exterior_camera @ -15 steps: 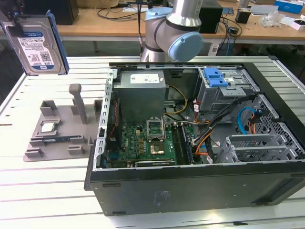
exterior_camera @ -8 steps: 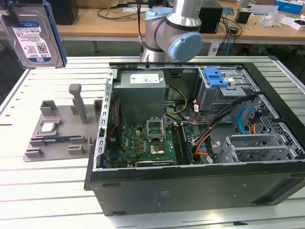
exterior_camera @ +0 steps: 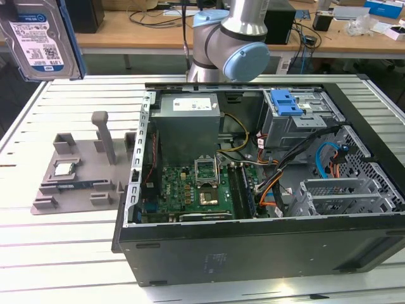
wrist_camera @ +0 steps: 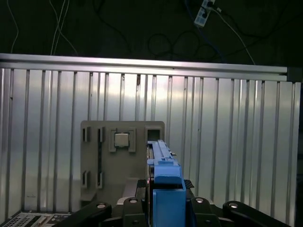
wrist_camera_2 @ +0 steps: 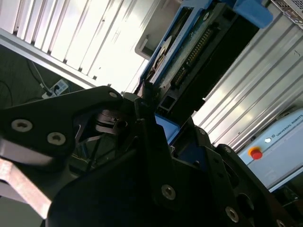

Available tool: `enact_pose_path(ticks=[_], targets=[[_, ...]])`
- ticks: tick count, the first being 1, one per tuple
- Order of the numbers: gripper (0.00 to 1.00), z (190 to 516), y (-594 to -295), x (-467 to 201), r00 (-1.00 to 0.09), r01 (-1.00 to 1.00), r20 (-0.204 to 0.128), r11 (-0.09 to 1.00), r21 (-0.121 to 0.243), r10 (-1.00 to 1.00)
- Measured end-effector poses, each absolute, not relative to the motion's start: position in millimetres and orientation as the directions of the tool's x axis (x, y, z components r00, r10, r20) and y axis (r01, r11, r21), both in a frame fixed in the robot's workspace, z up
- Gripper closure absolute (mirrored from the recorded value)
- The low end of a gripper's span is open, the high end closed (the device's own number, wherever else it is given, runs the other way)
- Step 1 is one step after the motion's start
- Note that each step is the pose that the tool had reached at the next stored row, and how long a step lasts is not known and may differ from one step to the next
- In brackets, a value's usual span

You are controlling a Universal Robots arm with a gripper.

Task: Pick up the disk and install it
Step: 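Pick up the disk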

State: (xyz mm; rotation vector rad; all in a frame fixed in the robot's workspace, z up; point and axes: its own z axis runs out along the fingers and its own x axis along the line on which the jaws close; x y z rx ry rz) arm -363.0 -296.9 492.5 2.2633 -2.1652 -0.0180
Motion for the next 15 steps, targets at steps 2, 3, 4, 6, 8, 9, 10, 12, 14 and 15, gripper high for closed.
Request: enact_pose_path(ticks=[2, 3, 4, 6, 8, 9, 10, 12, 14, 15], targets=[[0.63, 497.4, -296.8, -362.9, 0.044, -0.999, -0.002, -0.044, 0.015, -0.999], [0.63, 499.8, -296.8, -362.9, 0.044, -0.999, -0.002, -0.044, 0.015, -0.999], [0.63, 502.0, -296.8, -362.9, 0.044, -0.999, -0.002, -0.044, 0.015, -0.999], [0.63, 507.4, -296.8, -362.9, 0.044, -0.999, -0.002, -0.044, 0.015, -0.999], [0.63, 512.1, -296.8, -363.0, 0.044, -0.999, -0.002, -0.044, 0.015, -0.999], [0.63, 515.1, -296.8, -363.0, 0.044, -0.999, -0.002, -0.044, 0.015, -0.999], [0.63, 518.6, -296.7, -363.0, 0.044, -0.999, -0.002, -0.044, 0.015, -0.999], [0.63, 525.0, -296.7, -363.0, 0.044, -0.999, -0.002, -0.044, 0.015, -0.999], [0.63, 529.0, -296.7, -362.9, 0.044, -0.999, -0.002, -0.044, 0.015, -0.999], [0.63, 529.0, -296.6, -363.0, 0.044, -0.999, -0.003, -0.044, 0.015, -0.999]])
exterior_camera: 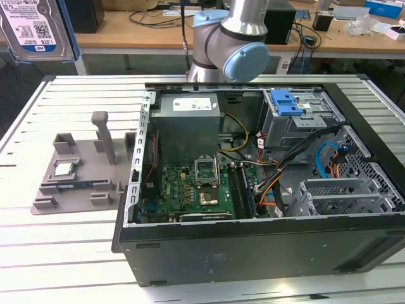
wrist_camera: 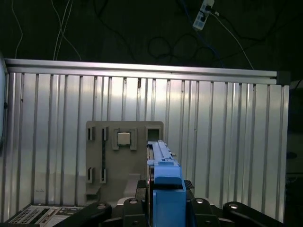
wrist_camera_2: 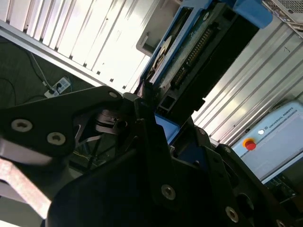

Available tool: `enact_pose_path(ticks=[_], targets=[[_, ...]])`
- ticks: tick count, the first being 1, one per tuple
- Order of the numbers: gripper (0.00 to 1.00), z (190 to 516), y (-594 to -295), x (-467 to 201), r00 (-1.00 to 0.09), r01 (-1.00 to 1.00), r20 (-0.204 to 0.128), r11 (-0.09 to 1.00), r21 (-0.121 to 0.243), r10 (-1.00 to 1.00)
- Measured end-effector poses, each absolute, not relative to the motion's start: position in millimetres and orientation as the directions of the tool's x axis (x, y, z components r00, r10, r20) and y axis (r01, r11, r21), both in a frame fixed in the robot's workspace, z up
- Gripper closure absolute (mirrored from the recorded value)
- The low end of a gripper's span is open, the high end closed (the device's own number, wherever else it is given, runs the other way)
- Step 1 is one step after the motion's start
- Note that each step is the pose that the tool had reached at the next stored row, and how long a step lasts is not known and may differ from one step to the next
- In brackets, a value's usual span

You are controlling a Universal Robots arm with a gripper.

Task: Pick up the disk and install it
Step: 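Pick up the disk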

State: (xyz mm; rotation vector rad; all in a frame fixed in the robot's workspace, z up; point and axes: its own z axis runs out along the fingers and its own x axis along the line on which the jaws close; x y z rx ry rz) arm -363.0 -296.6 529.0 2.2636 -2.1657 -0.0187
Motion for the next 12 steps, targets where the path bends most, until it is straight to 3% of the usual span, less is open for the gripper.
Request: enact_pose_path(ticks=[12], targets=[[0.63, 529.0, -296.7, -328.7, 0.044, -0.999, -0.003, -0.044, 0.015, -0.999]])
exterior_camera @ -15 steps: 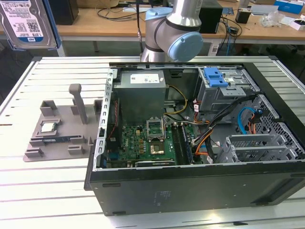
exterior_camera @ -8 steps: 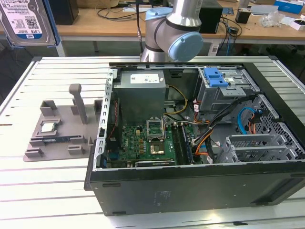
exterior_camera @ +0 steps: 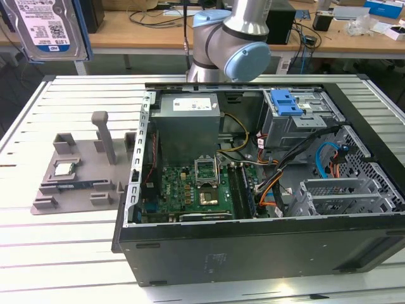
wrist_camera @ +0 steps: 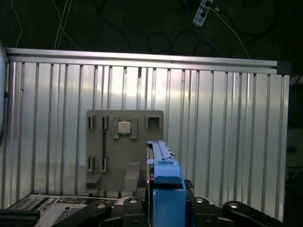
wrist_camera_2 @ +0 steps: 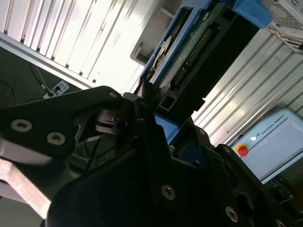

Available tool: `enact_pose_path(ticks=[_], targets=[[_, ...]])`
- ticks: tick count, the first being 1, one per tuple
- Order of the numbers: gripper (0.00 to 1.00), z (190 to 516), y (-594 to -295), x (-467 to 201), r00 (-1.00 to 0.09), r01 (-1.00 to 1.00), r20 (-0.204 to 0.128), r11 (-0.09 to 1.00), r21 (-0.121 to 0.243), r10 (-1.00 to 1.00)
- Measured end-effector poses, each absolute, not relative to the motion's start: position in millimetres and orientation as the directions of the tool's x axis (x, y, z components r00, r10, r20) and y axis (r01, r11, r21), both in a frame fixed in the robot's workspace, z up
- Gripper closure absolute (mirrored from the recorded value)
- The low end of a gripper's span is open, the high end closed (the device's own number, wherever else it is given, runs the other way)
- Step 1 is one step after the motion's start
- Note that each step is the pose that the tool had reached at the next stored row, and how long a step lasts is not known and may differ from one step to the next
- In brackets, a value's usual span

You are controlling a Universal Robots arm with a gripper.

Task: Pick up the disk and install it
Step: 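Pick up the disk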

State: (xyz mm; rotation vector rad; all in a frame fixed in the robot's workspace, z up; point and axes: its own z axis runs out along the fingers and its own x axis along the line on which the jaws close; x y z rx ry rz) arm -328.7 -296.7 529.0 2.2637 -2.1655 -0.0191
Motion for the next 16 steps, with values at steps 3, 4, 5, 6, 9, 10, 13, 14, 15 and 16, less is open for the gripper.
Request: enact_pose_path(ticks=[3, 4, 5, 6, 9, 10, 13, 14, 15, 16], targets=[[0.63, 529.0, -296.7, -317.1, 0.044, -0.999, -0.003, -0.044, 0.015, -0.999], [0.63, 529.0, -296.7, -313.8, 0.044, -0.999, -0.003, -0.044, 0.015, -0.999], [0.63, 529.0, -296.7, -309.3, 0.044, -0.999, -0.003, -0.044, 0.015, -0.999], [0.63, 529.0, -296.7, -306.3, 0.044, -0.999, -0.003, -0.044, 0.015, -0.999], [0.63, 529.0, -296.7, -295.1, 0.044, -0.999, -0.003, -0.044, 0.015, -0.999], [0.63, 529.0, -296.7, -292.3, 0.044, -0.999, -0.003, -0.044, 0.015, -0.999], [0.63, 529.0, -296.7, -284.0, 0.044, -0.999, -0.002, -0.044, 0.015, -0.999], [0.63, 528.9, -296.7, -280.5, 0.044, -0.999, -0.003, -0.044, 0.015, -0.999], [0.63, 529.0, -296.7, -277.7, 0.044, -0.999, -0.003, -0.044, 0.015, -0.999], [0.63, 529.0, -296.7, -274.6, 0.044, -0.999, -0.003, -0.044, 0.015, -0.999]])
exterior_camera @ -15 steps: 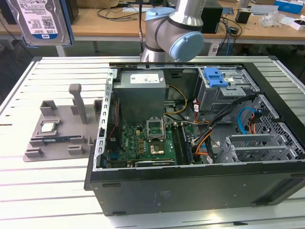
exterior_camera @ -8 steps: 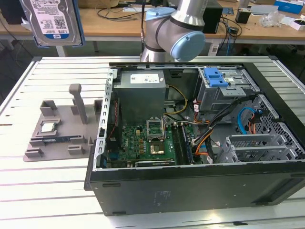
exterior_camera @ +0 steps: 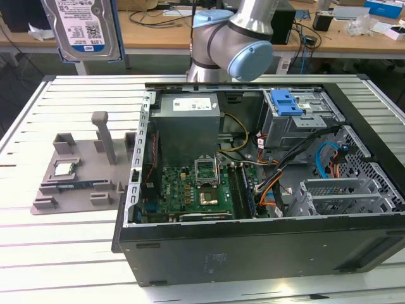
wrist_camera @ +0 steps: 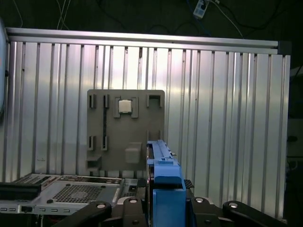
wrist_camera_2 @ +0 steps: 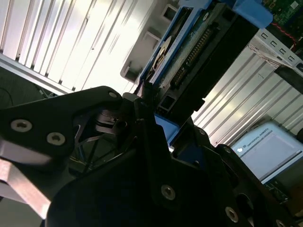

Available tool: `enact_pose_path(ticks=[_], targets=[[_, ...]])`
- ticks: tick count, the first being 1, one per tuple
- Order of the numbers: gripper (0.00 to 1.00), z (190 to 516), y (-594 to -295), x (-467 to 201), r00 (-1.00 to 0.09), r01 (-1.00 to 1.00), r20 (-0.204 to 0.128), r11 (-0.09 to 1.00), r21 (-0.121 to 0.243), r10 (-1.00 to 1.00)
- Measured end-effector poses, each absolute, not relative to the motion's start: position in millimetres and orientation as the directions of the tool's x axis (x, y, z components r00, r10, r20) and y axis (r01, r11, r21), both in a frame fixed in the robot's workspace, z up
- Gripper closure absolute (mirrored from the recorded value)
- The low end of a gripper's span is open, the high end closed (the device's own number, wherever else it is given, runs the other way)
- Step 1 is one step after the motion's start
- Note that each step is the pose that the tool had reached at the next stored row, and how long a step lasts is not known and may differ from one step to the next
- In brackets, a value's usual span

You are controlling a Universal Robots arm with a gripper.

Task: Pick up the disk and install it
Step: 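Pick up the disk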

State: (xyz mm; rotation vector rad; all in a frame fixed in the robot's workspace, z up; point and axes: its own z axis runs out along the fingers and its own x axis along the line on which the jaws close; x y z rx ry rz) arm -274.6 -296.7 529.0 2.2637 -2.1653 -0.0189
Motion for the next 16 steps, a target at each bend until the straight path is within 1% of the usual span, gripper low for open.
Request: enact_pose_path(ticks=[16], targets=[[0.63, 529.0, -296.6, -212.4, 0.044, -0.999, -0.003, -0.044, 0.015, -0.999]])
